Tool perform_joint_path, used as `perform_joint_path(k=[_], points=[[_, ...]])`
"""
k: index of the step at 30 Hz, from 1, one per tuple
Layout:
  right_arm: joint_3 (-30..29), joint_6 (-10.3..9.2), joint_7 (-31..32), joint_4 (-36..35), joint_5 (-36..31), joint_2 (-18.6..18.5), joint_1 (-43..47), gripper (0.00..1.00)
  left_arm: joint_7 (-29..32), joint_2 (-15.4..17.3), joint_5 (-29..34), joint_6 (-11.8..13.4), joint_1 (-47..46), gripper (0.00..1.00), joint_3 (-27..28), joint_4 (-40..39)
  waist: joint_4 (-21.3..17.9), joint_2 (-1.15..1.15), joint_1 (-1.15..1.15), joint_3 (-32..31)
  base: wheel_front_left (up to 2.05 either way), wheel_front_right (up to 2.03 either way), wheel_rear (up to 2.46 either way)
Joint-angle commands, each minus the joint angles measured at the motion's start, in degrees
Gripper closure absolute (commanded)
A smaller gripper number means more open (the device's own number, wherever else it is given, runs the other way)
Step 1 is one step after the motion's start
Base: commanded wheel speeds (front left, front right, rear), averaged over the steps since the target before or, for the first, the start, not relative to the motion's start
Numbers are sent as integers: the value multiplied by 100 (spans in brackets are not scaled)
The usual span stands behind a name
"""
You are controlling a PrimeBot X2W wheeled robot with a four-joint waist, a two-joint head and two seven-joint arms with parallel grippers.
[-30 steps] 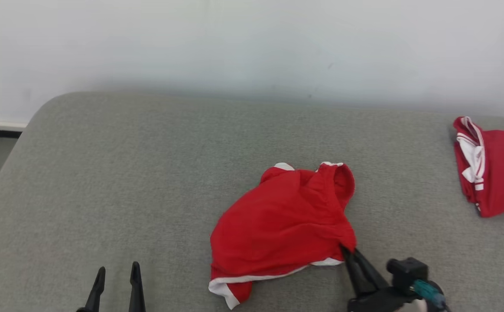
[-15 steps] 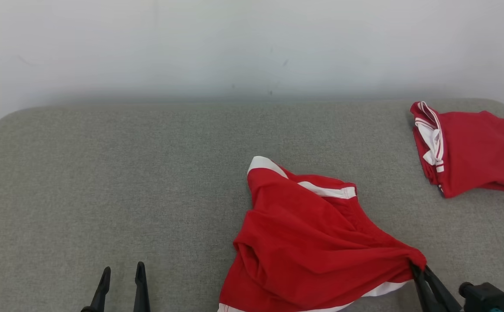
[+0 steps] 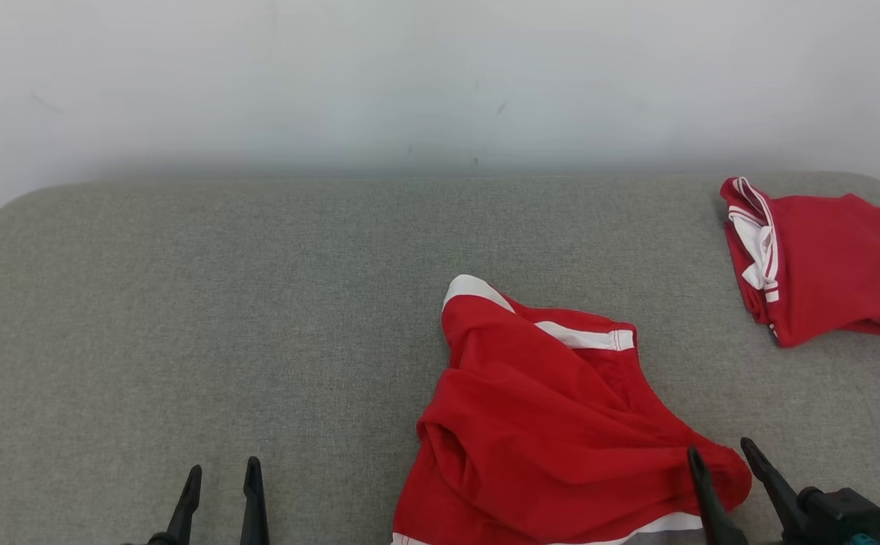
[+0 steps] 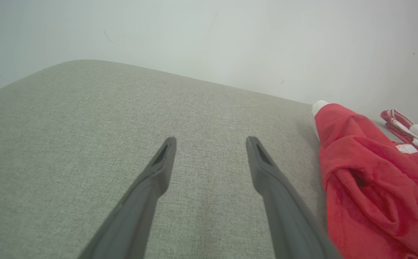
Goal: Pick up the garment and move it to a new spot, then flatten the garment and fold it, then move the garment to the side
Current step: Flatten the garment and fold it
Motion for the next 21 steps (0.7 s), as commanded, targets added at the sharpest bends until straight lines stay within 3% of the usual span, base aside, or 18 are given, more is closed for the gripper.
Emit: perform_joint_path(k=[1,8,21], points=[[2,-13,-61,-15,-64,49,-43,0,-14,-6,-11,2,27,0,-1,5,7,0,0,-17,0,0,0],[36,-13,-423,-3,-213,260,-258,0,-14,-6,102,-110,71,0,-247,47,-24,0,0,4,0,0,0],[168,-13,-665,382,-466,904,-483,0,-14,-1,531,-365,104,0,-1581,671,-171,0,0,93,0,0,0]])
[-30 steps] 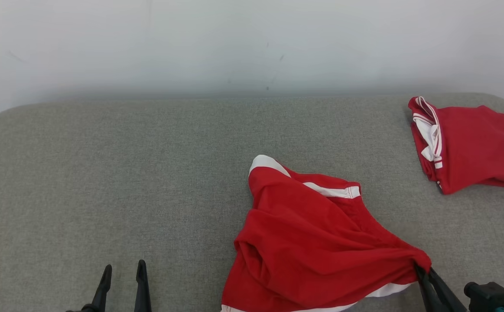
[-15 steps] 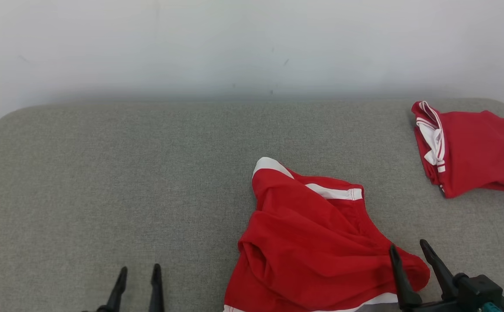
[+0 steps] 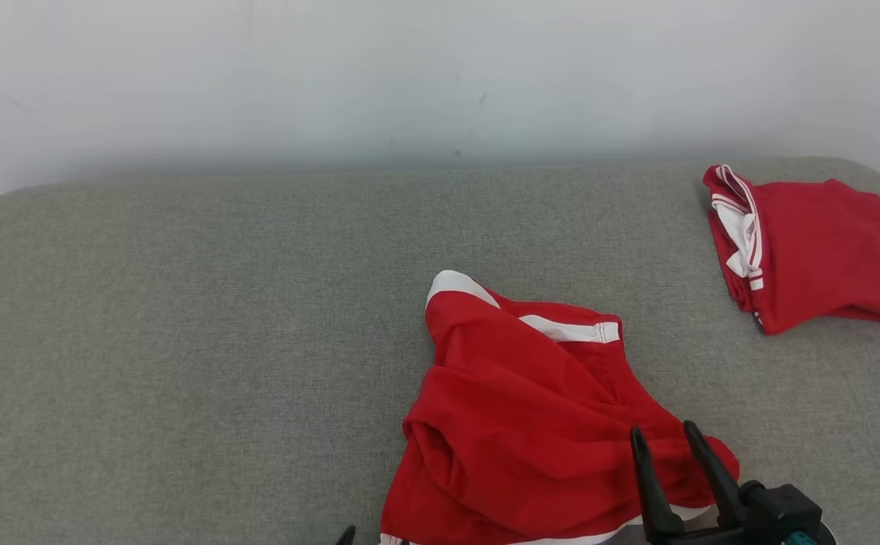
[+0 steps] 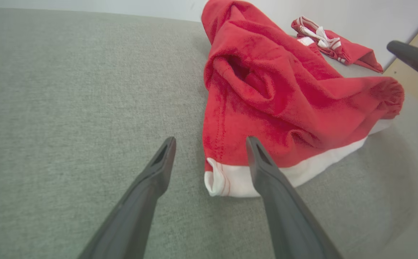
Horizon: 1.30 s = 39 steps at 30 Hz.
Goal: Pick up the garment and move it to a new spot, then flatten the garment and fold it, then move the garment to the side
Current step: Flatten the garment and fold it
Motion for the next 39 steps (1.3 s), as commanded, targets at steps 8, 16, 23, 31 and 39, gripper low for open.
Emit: perform_joint_path(k=[8,16,23,31,39], points=[[-65,-13,-26,-61,-59,113,-95,0,-14,4,23,-52,-267,0,-344,560,-109,0,0,91,0,0,0],[-131,-13,-26,-92,-82,130,-58,0,-14,6,-207,-37,-519,100,-504,887,-99,0,0,100,0,0,0],[-163,-13,-19,-70,-103,144,39,0,-14,57,-289,-32,-534,100,-119,663,93,0,0,9,0,0,0],[-110,-13,-18,-9,-105,147,73,0,-14,276,-349,-6,-225,100,675,276,306,0,0,-108,0,0,0],[-73,-14,-18,99,-46,106,112,0,-14,197,-346,8,153,100,1107,435,324,0,0,-137,0,0,0]])
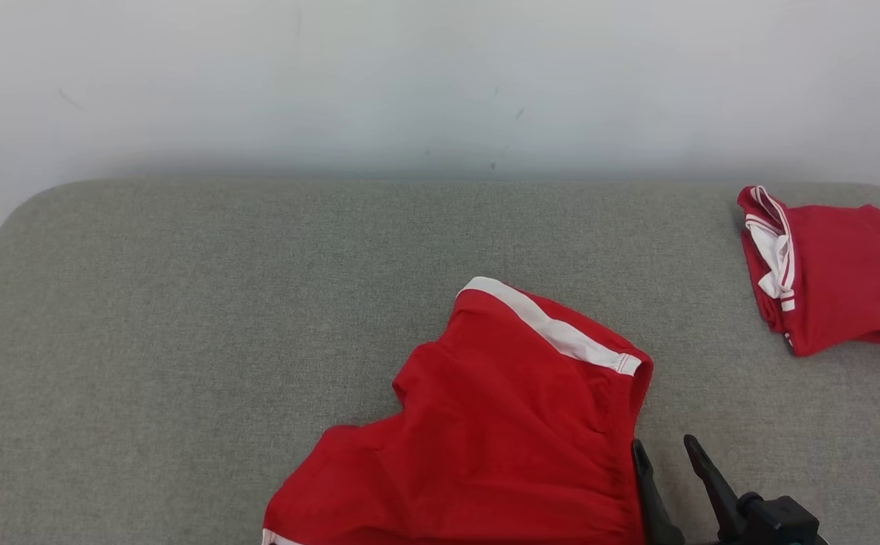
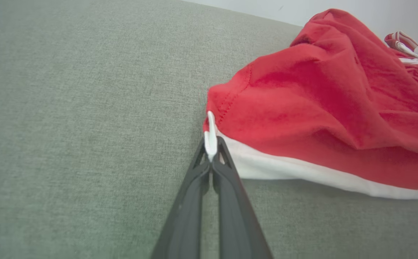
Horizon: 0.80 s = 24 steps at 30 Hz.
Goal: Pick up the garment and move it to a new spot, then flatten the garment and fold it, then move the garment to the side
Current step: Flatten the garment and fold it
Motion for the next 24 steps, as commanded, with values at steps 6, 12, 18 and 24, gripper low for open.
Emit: perform_joint_path(k=[6,12,18,24], points=[[13,-14,-3,196,35,-38,59,0,-14,-125,91,-13,30,0,115,-126,22,0,0,4,0,0,0],[107,-14,-3,589,114,-137,-70,0,-14,-194,161,-16,-9,0,435,-637,45,0,0,-14,0,0,0],[219,-14,121,932,186,-219,-229,0,-14,-218,395,51,-51,0,640,-933,42,0,0,-35,0,0,0],[387,-14,424,1212,356,-322,-418,0,-14,-222,535,164,-62,0,748,-1095,55,0,0,-31,0,0,0]])
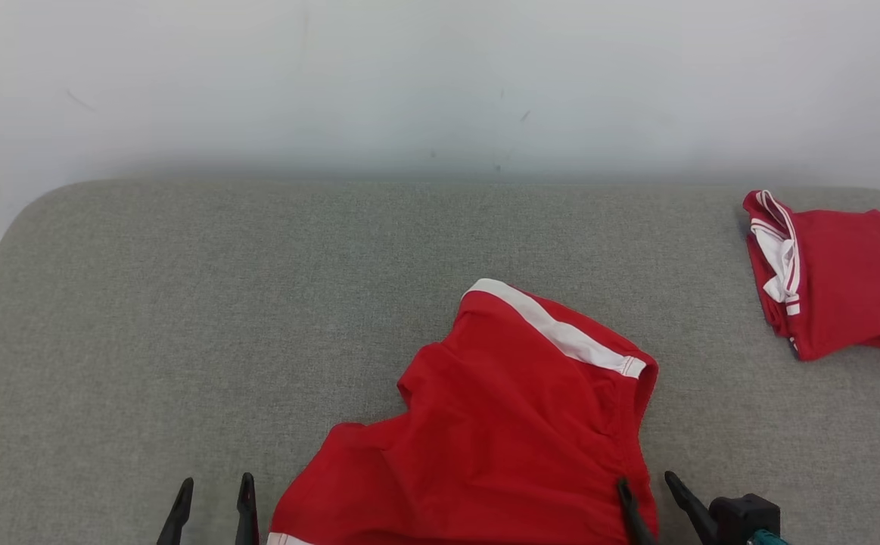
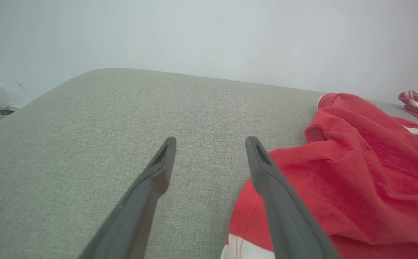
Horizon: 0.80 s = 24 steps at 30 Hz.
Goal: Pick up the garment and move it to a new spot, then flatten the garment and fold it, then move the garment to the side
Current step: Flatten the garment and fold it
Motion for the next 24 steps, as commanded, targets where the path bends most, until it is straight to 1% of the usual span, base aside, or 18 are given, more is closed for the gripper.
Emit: perform_joint_path(k=[1,2,3,4,5,6,10,13,16,18,20,24], points=[[42,-14,58,49,61,-33,-53,0,-14,-8,-38,35,-44,0,24,-33,7,0,0,5,0,0,0],[80,-14,114,84,96,-42,-69,0,-14,-7,-77,55,-43,0,39,-44,12,0,0,4,0,0,0],[118,-14,142,102,130,-56,-89,23,-14,-8,-112,81,-38,0,40,-46,17,0,0,5,0,0,0],[169,-14,182,131,173,-66,-106,59,-14,-8,-134,88,-37,0,45,-46,25,0,0,7,0,0,0],[220,-14,197,141,200,-76,-122,89,-14,-8,-164,93,-37,0,48,-46,31,0,0,11,0,0,0],[245,-14,189,141,229,-97,-153,100,-14,-9,-179,107,-40,0,47,-45,39,0,0,21,0,0,0],[304,-14,114,107,306,-189,-326,100,-14,-9,-207,133,-98,0,34,-36,77,0,0,85,0,0,0],[333,-14,64,61,482,-214,-500,100,-14,-9,-249,159,-114,0,10,-23,125,0,0,130,0,0,0],[310,-14,98,10,892,-184,-770,100,-14,-9,-298,166,-192,0,-20,-5,184,0,0,183,0,0,0],[332,-14,164,19,1131,-232,-979,100,-14,-9,-320,159,-222,0,-47,18,233,0,0,218,0,0,0],[361,-14,215,93,1313,-291,-1225,100,-14,-9,-337,159,-240,0,-76,38,280,0,0,249,0,0,0],[471,-14,210,426,1450,-369,-1700,100,-14,-9,-393,174,-335,0,-157,82,379,0,0,292,0,0,0]])
